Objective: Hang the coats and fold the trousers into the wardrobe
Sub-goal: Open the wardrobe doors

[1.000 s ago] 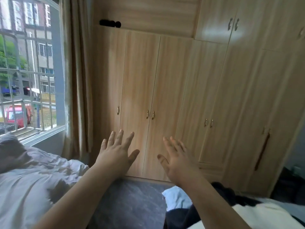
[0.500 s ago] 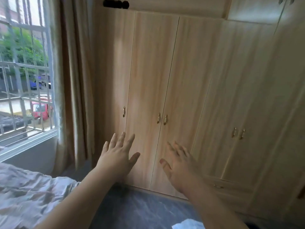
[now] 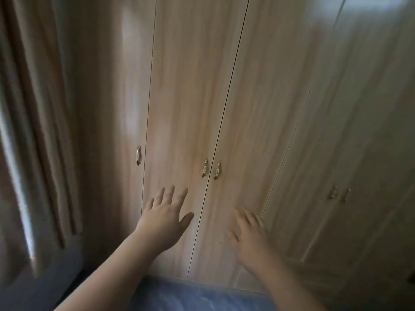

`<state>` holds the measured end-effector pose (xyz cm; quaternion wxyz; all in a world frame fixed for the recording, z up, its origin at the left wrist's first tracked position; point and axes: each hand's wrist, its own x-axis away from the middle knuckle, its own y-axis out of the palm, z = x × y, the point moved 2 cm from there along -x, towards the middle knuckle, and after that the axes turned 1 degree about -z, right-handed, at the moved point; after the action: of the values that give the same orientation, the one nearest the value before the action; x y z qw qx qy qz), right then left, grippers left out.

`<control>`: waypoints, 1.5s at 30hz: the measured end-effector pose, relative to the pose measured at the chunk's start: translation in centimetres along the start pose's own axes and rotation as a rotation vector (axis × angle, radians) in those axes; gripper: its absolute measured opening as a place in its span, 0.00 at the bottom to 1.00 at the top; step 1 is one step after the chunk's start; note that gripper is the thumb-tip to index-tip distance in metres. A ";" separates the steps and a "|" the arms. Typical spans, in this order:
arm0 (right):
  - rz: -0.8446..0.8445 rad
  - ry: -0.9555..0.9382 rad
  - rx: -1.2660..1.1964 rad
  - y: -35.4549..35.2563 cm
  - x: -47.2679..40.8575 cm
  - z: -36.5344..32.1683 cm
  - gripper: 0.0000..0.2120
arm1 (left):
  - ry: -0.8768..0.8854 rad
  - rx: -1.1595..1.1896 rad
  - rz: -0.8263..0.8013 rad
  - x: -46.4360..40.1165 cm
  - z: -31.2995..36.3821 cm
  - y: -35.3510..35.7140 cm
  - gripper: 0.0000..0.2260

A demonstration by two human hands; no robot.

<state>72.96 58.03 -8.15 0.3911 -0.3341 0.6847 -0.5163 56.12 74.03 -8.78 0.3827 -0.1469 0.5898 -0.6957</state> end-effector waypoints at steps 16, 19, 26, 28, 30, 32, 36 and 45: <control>-0.004 0.001 -0.114 12.6 -30.5 11.7 0.33 | -0.008 -0.016 -0.111 -30.5 -0.1 14.9 0.31; 0.007 -0.048 -0.129 14.2 -36.4 13.3 0.36 | -0.045 -0.010 -0.113 -35.5 -0.4 16.4 0.31; -0.073 -0.015 -0.490 18.2 -45.9 14.8 0.34 | -0.079 -0.019 -0.202 -43.1 -2.1 20.8 0.31; -0.063 0.053 -0.610 19.5 -48.2 14.8 0.34 | -0.078 -0.014 -0.236 -44.8 -2.8 21.8 0.31; -0.063 0.154 -0.705 20.6 -50.2 14.7 0.30 | -0.087 0.005 -0.262 -46.1 -3.3 22.5 0.31; -0.044 0.206 -0.754 21.0 -51.2 14.0 0.27 | -0.088 0.017 -0.264 -46.7 -3.5 22.8 0.31; -0.043 0.188 -0.758 22.2 -51.4 13.3 0.34 | -0.097 0.030 -0.286 -46.6 -3.6 23.5 0.31; -0.062 0.275 -0.828 22.0 -43.4 13.0 0.34 | 0.052 0.099 -0.277 -41.3 -2.6 20.6 0.32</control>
<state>103.68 95.00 -23.27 0.1137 -0.4114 0.8693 -0.2492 89.24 104.76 -18.45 0.2747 -0.1897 0.5385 -0.7737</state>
